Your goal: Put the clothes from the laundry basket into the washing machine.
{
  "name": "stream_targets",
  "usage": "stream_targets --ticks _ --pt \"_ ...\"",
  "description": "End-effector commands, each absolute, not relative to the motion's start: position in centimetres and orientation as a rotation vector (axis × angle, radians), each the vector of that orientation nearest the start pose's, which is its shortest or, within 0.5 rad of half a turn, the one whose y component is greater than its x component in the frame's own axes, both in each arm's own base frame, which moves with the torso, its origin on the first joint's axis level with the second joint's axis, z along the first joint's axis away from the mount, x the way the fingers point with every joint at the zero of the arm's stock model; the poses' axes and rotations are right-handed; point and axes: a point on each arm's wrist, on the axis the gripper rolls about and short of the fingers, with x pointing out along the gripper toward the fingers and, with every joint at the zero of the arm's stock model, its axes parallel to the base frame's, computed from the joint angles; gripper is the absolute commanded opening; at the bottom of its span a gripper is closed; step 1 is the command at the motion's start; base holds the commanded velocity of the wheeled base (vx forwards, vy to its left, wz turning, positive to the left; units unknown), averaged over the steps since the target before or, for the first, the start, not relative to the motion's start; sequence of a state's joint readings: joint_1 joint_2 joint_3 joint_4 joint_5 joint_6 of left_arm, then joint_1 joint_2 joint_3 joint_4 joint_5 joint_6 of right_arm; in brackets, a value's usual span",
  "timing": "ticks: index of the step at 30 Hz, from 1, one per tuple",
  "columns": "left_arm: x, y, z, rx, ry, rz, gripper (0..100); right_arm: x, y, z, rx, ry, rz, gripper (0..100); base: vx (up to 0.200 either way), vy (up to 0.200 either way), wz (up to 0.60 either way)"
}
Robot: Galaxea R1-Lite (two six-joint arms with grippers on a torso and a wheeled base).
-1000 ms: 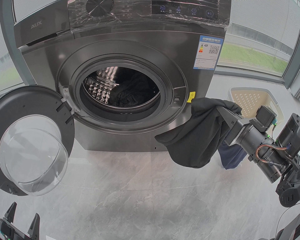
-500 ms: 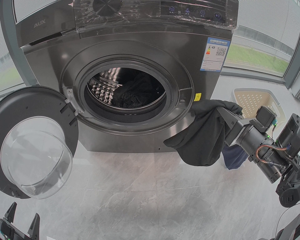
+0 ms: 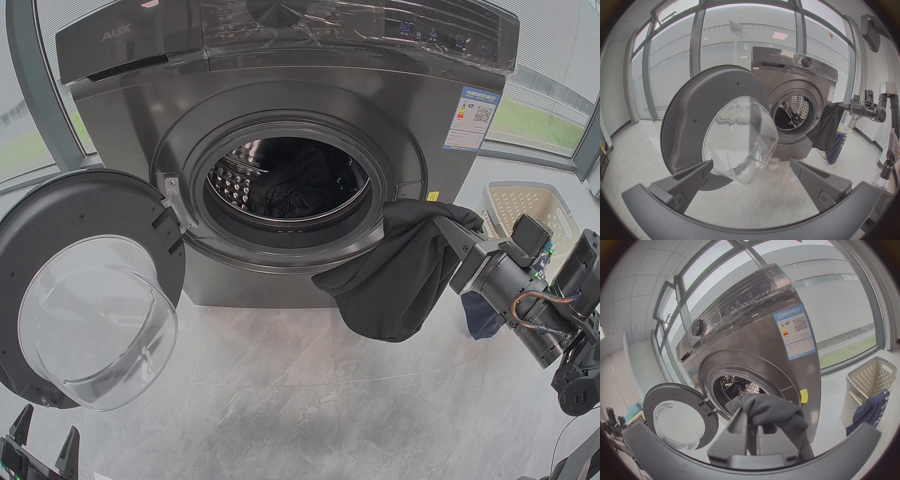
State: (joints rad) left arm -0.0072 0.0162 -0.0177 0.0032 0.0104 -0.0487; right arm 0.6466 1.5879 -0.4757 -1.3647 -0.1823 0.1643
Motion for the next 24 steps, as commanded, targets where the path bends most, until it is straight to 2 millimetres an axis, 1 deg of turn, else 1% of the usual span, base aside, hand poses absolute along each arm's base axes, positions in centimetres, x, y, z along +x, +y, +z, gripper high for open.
stream_targets --ticks 1,20,24 --pt "-2.21 0.04 7.63 -0.049 0.012 0.003 100 20.16 14.73 20.15 0.262 -0.193 0.481 0 0.000 0.000 0.00" --pt "-2.23 0.04 7.62 -0.049 0.009 0.008 100 20.02 14.63 19.86 0.258 -0.181 0.483 0 0.000 0.000 0.00" --pt "-2.23 0.04 7.62 -0.049 0.009 0.008 100 19.86 14.52 19.41 0.251 -0.164 0.484 0 0.000 0.200 0.00"
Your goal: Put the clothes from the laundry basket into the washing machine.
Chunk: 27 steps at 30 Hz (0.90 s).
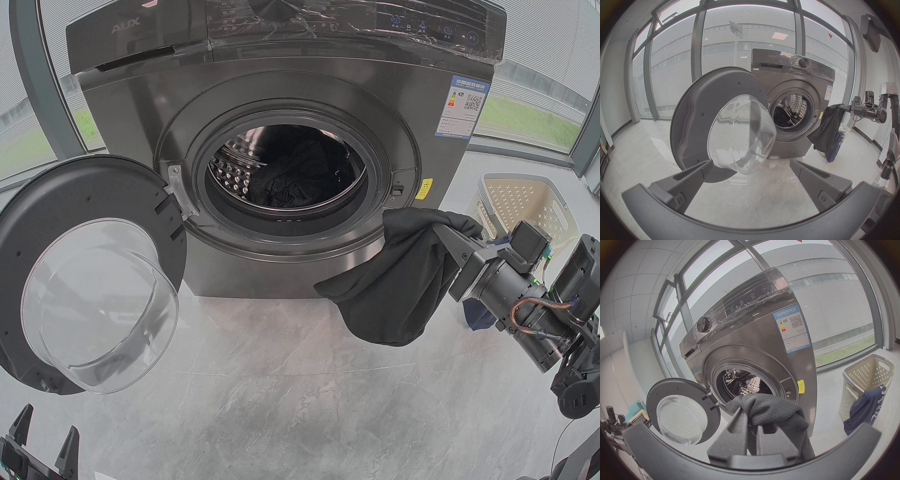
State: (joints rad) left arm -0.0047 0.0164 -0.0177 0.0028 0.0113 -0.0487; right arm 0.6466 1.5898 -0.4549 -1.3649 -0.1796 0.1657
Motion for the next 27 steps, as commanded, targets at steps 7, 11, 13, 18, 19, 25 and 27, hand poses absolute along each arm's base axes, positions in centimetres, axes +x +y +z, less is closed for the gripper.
stream_targets --ticks 7,11,13,18,19,25,27 --pt "-2.2 0.0 7.6 -0.021 0.006 0.009 100 19.8 15.3 19.0 0.300 -0.133 0.515 0 0.000 0.143 0.00" --pt "-2.2 0.0 7.6 -0.002 0.006 0.006 100 20.6 16.0 19.0 0.298 -0.135 0.527 0 0.000 0.000 0.00" --pt "-2.2 0.0 7.6 -0.008 0.006 0.006 100 20.7 16.1 19.0 0.296 -0.136 0.530 0 0.000 0.000 0.00" --pt "-2.2 0.0 7.5 0.000 0.008 -0.003 100 20.5 16.6 19.1 0.296 -0.140 0.548 0 0.000 0.000 0.00" --pt "-2.2 0.0 7.5 -0.002 0.008 0.000 100 20.4 16.6 19.1 0.296 -0.136 0.551 0 0.000 0.000 0.00" --pt "-2.2 0.0 7.5 0.002 0.008 0.000 100 20.5 16.8 19.1 0.295 -0.136 0.554 0 0.000 -0.067 0.00" --pt "-2.2 0.0 7.5 0.000 0.008 -0.002 100 20.5 16.8 19.2 0.295 -0.140 0.559 0 0.000 -0.200 0.00"
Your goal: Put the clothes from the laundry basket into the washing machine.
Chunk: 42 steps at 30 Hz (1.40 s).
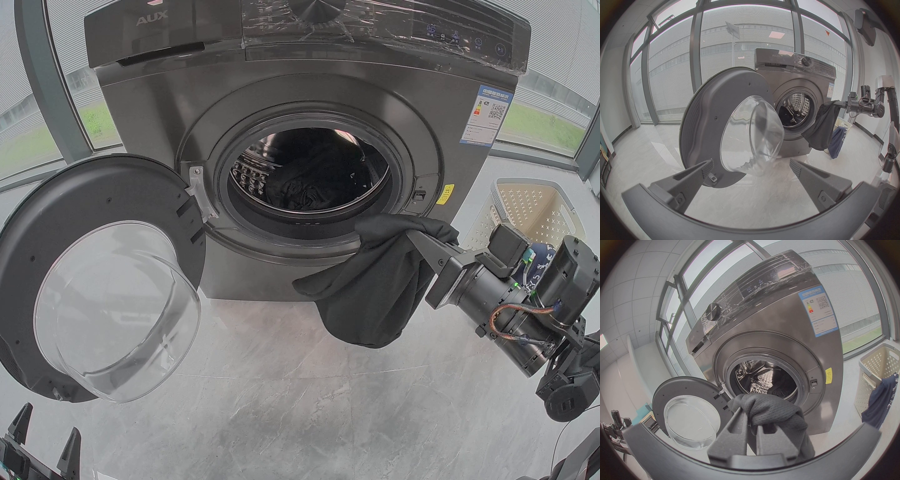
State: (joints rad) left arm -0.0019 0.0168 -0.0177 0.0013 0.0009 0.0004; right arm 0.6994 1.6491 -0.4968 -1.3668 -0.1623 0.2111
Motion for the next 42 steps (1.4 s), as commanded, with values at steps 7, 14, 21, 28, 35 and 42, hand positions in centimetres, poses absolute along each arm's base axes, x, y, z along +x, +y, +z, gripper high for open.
stream_targets --ticks 7,14,21,28,35,42 --pt "-2.2 0.0 7.6 0.009 0.005 -0.003 100 20.5 18.5 18.7 0.295 -0.122 0.607 0 0.000 -0.057 0.00" --pt "-2.2 0.0 7.5 -0.009 0.006 0.006 100 21.8 20.5 19.5 0.310 -0.170 0.620 0 0.000 0.000 0.00" --pt "-2.3 -0.1 7.6 0.066 -0.006 -0.032 100 21.9 22.4 19.7 0.308 -0.187 0.667 0 0.000 0.000 0.00" --pt "-2.8 -0.1 9.8 0.024 -0.125 -0.037 100 21.9 23.3 19.9 0.331 -0.220 0.683 0 0.000 0.000 0.00" --pt "-2.0 -0.2 15.6 -0.055 -0.156 -0.221 100 23.2 24.6 20.1 0.347 -0.250 0.686 0 0.000 0.000 0.00" --pt "1.6 -0.9 14.9 -0.209 0.142 -0.434 100 24.3 25.6 20.8 0.366 -0.293 0.685 0 0.000 0.000 0.00"
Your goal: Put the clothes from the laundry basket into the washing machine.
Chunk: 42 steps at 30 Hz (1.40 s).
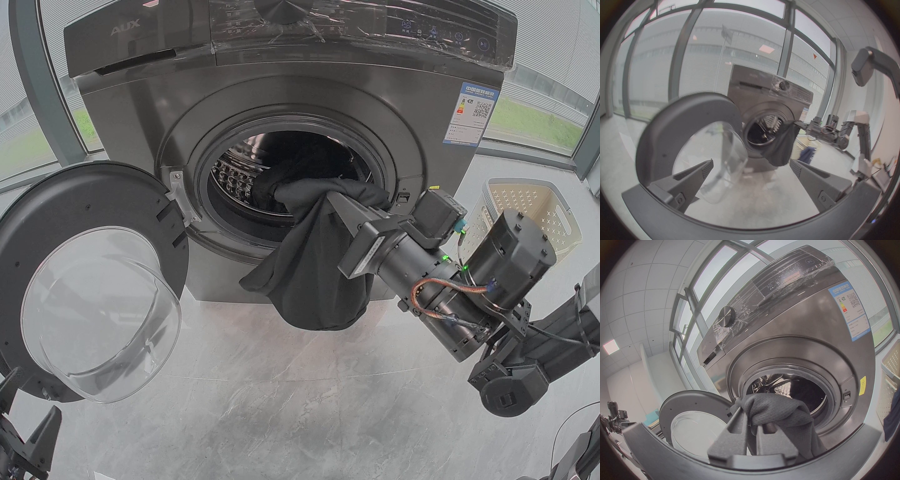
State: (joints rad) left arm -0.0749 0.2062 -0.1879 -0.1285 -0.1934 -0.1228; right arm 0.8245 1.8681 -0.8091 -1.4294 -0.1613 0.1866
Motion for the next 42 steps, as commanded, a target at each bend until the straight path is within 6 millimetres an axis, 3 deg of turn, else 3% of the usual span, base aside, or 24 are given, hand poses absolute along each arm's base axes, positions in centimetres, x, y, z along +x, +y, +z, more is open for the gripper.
stream_targets --ticks 1,9,20,42 --pt "2.1 -1.1 14.9 -0.210 0.168 -0.467 100 24.5 25.6 20.8 0.365 -0.293 0.682 0 0.000 0.000 0.00" --pt "5.9 -2.7 14.6 -0.170 0.358 -0.596 100 24.3 25.7 20.5 0.360 -0.274 0.677 0 0.000 0.000 0.00" --pt "12.9 -5.6 14.0 -0.146 0.393 -0.621 100 24.1 25.7 20.9 0.366 -0.283 0.681 0 0.000 0.000 0.00" --pt "18.8 -9.8 12.7 -0.150 0.417 -0.735 100 24.0 25.5 21.3 0.376 -0.298 0.680 0 0.000 0.000 0.00"
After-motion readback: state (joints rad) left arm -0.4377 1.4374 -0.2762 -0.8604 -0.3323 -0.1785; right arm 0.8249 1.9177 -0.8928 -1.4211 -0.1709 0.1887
